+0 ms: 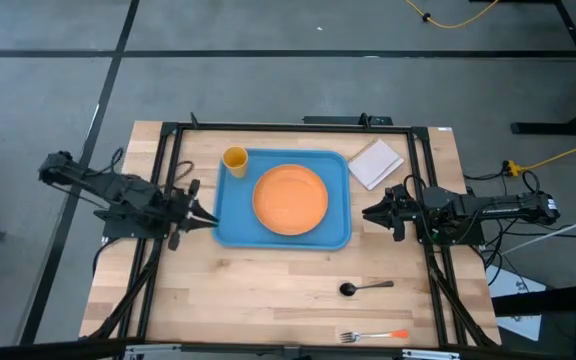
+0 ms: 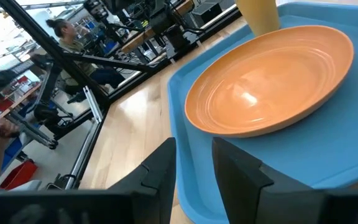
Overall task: Pick and place plate/cup/fork/spoon on tray
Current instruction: Put the black spoon to the right of the orange plate on the blue tray
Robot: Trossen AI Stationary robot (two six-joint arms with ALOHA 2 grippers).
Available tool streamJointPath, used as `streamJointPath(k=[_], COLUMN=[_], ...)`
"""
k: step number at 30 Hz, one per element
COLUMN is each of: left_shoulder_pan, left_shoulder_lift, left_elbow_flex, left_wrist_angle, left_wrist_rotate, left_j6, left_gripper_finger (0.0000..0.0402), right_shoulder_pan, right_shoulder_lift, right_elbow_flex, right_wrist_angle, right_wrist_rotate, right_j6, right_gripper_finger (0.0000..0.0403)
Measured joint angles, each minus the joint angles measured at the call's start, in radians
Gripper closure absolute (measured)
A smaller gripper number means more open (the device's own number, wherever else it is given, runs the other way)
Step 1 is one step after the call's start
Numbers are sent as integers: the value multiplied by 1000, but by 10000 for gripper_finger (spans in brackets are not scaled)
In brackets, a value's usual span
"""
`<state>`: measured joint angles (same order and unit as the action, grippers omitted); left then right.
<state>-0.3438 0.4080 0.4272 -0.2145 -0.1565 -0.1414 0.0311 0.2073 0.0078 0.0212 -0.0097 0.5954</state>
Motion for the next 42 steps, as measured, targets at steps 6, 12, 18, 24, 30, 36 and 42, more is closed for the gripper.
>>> streamJointPath(k=[6,12,18,24,30,36,42], left_shoulder_pan=[77,155,228,284,315,317,318], left_shoulder_lift=[-151,-216,-240,-240,-238,-238,-238], left_elbow_flex=[-212,-336,-419,-419,-419,-419,-419], left_wrist_angle=[187,315,385,323,232,231,231], left_wrist_rotate=[19,69,68,73,99,99,96], left_j6=[-7,-13,0,45,16,111,118], left_gripper_finger=[354,354,354,354,354,354,354], right_shoulder_pan=[0,0,0,0,0,0,0], right_shoulder_lift=[0,0,0,0,0,0,0], right_elbow_flex=[0,0,0,0,0,0,0], right_wrist_angle=[0,0,0,0,0,1,62], right_wrist_rotate=[0,0,0,0,0,11,66], right_j6=[1,1,1,6,5,1,32], right_gripper_finger=[293,293,293,293,293,293,293])
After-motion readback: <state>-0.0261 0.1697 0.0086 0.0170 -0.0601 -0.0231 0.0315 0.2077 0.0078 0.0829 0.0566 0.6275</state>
